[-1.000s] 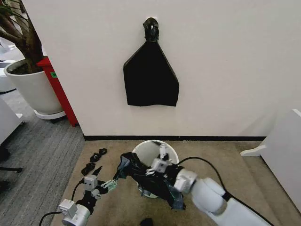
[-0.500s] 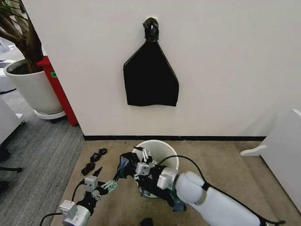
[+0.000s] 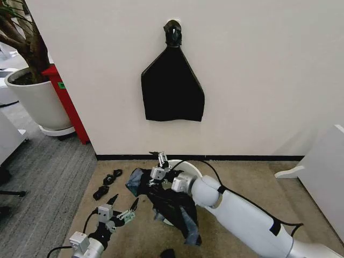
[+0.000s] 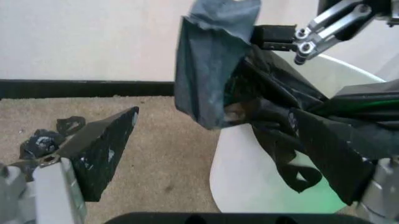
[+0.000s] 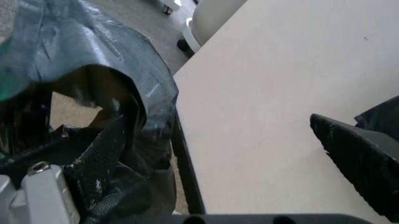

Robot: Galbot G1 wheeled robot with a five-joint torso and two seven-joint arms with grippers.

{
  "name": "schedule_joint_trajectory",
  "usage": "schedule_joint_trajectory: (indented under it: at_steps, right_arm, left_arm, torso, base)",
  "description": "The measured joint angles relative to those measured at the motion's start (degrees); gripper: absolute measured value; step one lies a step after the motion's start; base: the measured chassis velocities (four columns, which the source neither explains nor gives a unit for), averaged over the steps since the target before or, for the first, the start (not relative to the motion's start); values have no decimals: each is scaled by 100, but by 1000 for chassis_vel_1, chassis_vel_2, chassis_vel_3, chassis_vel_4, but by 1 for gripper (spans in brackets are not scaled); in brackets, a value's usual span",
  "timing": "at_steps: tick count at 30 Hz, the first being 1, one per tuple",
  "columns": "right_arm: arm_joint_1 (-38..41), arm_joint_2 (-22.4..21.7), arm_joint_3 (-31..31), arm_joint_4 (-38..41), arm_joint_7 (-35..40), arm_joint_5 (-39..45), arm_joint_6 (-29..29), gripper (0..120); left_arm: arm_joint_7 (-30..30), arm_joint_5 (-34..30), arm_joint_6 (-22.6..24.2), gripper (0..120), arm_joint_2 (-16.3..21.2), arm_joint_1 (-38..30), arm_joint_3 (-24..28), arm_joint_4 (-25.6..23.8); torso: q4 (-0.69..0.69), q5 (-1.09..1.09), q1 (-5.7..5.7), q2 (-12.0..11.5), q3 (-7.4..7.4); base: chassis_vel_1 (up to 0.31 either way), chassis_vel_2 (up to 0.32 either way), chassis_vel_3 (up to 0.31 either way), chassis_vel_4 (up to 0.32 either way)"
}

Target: Place the garbage bag over the trash bin.

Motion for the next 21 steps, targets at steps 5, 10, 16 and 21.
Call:
schedule_joint_trajectory:
  at_steps: [5,10,16,21]
  right_arm:
    - [-50,-50,-34,122,-44,69,-85,100]
    - [-181,-224,38,346,-81,301,-216,100]
    - [-296,-562,13,738,86,1094,-677,100]
    - [-372,-700,201,1089,406,1667,-1027,100]
  left_arm:
    - [6,31,-28,95,-33,-8,22,9]
    - [-55,-79,12,95,-136,-36,101,-3]
    - [-63,-605,278,94,-164,-12,287,-108]
    - [14,-1231,406,93,-47,-77,602,-146]
  torso:
    - [0,2,0,0,0]
    - [0,1,0,0,0]
    - [-1,1,0,0,0]
    - [0,1,0,0,0]
  base:
    - [0,0,0,0]
    - [0,0,0,0]
    - [0,0,0,0]
    - [0,0,0,0]
